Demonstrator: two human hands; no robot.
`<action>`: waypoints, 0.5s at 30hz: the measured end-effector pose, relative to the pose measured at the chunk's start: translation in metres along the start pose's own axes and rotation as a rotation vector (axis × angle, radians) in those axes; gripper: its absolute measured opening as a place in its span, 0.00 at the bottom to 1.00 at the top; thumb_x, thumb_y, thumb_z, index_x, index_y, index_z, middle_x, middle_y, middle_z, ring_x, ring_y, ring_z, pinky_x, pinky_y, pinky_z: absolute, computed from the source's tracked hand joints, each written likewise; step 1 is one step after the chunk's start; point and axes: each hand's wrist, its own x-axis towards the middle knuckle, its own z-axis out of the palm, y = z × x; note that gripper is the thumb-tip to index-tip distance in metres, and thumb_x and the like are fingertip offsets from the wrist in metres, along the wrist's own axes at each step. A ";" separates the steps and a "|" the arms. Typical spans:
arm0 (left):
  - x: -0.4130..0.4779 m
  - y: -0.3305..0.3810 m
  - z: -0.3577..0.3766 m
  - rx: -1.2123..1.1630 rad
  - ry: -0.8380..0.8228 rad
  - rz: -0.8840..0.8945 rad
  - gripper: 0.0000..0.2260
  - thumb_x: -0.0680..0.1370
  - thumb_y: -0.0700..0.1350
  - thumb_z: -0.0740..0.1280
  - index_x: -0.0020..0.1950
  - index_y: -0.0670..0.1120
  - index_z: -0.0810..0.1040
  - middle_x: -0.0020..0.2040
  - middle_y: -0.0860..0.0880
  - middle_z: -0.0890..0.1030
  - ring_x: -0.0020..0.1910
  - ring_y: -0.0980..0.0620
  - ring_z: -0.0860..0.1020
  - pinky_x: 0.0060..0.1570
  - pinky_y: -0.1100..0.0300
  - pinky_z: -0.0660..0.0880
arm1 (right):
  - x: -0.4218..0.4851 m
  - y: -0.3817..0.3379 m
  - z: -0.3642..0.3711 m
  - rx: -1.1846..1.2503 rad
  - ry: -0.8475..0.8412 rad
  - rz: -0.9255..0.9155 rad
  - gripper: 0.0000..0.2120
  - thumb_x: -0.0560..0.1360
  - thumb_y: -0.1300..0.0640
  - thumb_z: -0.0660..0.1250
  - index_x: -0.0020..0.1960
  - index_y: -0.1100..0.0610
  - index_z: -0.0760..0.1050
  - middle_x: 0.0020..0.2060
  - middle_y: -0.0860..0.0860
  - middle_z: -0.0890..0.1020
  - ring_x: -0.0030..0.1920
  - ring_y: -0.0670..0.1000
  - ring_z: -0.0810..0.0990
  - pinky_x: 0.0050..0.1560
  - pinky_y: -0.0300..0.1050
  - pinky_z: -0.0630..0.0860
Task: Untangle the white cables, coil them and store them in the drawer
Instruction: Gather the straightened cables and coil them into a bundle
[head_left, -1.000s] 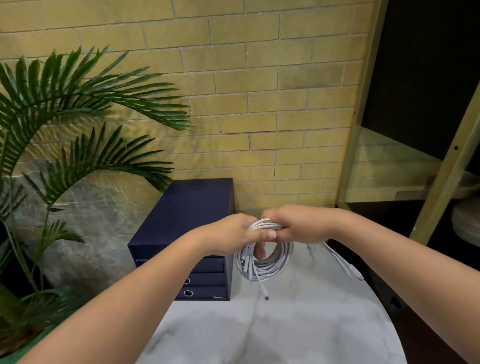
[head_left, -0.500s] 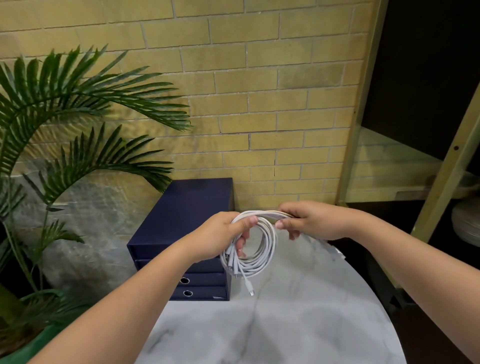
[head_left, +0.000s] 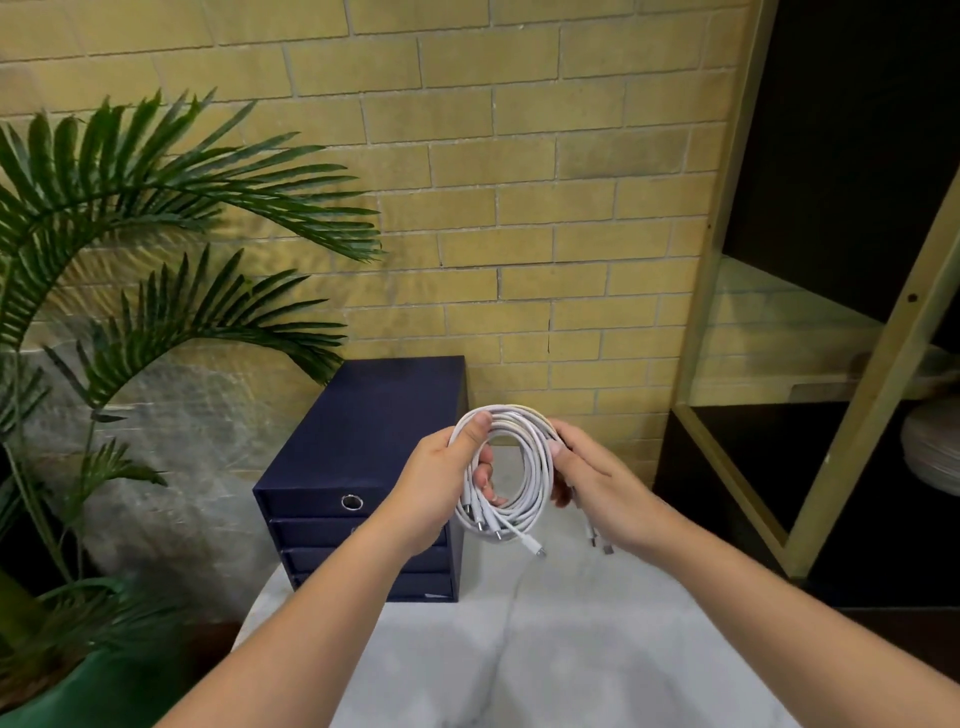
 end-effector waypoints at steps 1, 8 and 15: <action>-0.001 0.000 0.003 -0.023 0.013 -0.004 0.20 0.80 0.56 0.60 0.39 0.42 0.75 0.27 0.46 0.72 0.26 0.49 0.73 0.38 0.49 0.81 | -0.002 0.000 0.005 0.050 0.033 -0.001 0.13 0.83 0.55 0.51 0.58 0.43 0.72 0.34 0.34 0.78 0.36 0.37 0.74 0.32 0.29 0.71; -0.005 -0.001 0.012 -0.116 0.061 -0.009 0.20 0.81 0.56 0.59 0.38 0.41 0.74 0.26 0.47 0.72 0.26 0.50 0.72 0.28 0.60 0.74 | -0.002 0.005 0.024 0.054 0.142 -0.041 0.18 0.80 0.39 0.51 0.64 0.42 0.70 0.61 0.41 0.74 0.64 0.37 0.69 0.63 0.36 0.65; -0.010 -0.007 0.019 -0.256 0.024 -0.033 0.21 0.76 0.59 0.61 0.41 0.41 0.74 0.28 0.46 0.72 0.27 0.50 0.74 0.32 0.58 0.77 | 0.004 0.003 0.021 0.098 0.176 -0.071 0.09 0.79 0.55 0.62 0.58 0.52 0.73 0.45 0.43 0.79 0.46 0.36 0.77 0.47 0.30 0.71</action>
